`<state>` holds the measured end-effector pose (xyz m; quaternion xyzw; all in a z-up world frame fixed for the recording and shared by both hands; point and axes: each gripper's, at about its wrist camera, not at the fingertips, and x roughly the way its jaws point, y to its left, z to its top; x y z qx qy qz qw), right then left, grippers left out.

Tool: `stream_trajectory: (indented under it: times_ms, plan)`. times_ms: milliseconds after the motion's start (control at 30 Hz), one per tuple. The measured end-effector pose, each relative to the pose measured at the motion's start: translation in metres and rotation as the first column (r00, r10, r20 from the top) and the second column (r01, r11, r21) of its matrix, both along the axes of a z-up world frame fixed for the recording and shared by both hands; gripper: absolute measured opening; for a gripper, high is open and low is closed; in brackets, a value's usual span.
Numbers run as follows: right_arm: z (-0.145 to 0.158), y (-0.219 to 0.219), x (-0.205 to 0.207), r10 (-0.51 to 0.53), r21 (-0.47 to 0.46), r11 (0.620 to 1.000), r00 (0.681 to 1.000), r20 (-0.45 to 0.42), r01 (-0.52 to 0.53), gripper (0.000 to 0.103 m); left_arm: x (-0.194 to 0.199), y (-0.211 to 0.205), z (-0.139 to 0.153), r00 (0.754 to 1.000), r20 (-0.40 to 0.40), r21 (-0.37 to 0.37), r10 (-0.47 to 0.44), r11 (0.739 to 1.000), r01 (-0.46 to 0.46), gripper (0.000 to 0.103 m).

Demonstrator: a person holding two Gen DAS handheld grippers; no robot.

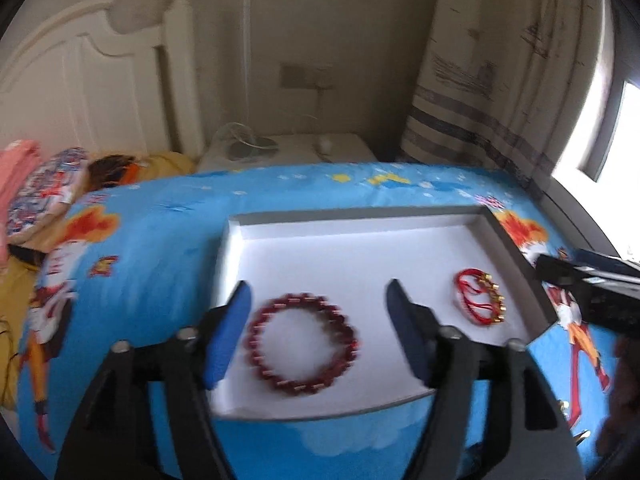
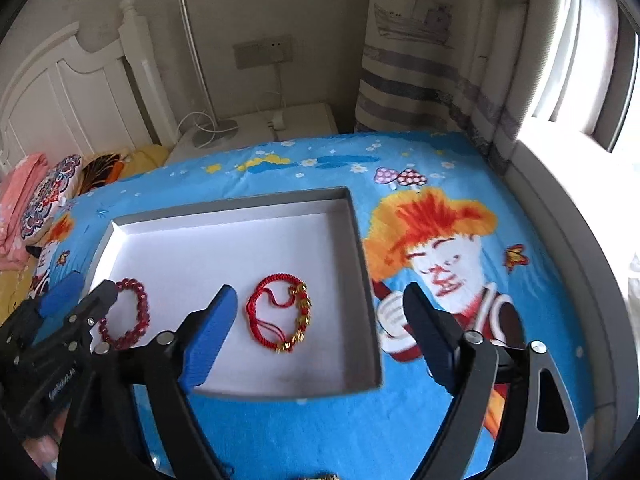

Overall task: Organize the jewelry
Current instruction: 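Carry both bracelets into the white tray and open both tools, then withdraw both tools from the tray back over the remaining jewelry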

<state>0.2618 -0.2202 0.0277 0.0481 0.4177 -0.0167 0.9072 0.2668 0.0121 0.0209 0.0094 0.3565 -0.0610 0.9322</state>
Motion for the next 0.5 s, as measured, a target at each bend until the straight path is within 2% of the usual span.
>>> stream_trajectory:
  times_ms: [100,167,333,500]
  plan:
    - [0.019,-0.006,-0.016,0.021,0.06,0.998,1.0,-0.002,-0.021,0.083,-0.013,0.017,0.007,0.998,0.019,0.037,0.059,0.998,-0.06,0.08]
    - [0.034,-0.006,-0.025,0.04,0.065,0.997,0.999,0.013,-0.041,0.083,-0.023,0.029,0.008,0.996,0.02,0.069,0.093,0.993,-0.094,0.083]
    - [0.059,-0.004,-0.042,0.064,0.073,0.995,0.996,0.059,-0.068,0.083,-0.047,0.059,0.0,0.985,-0.021,0.116,0.169,0.979,-0.166,0.083]
    - [0.065,0.004,-0.05,0.08,0.077,0.993,0.995,0.061,-0.084,0.083,-0.069,0.08,-0.004,0.98,-0.034,0.114,0.197,0.975,-0.192,0.083]
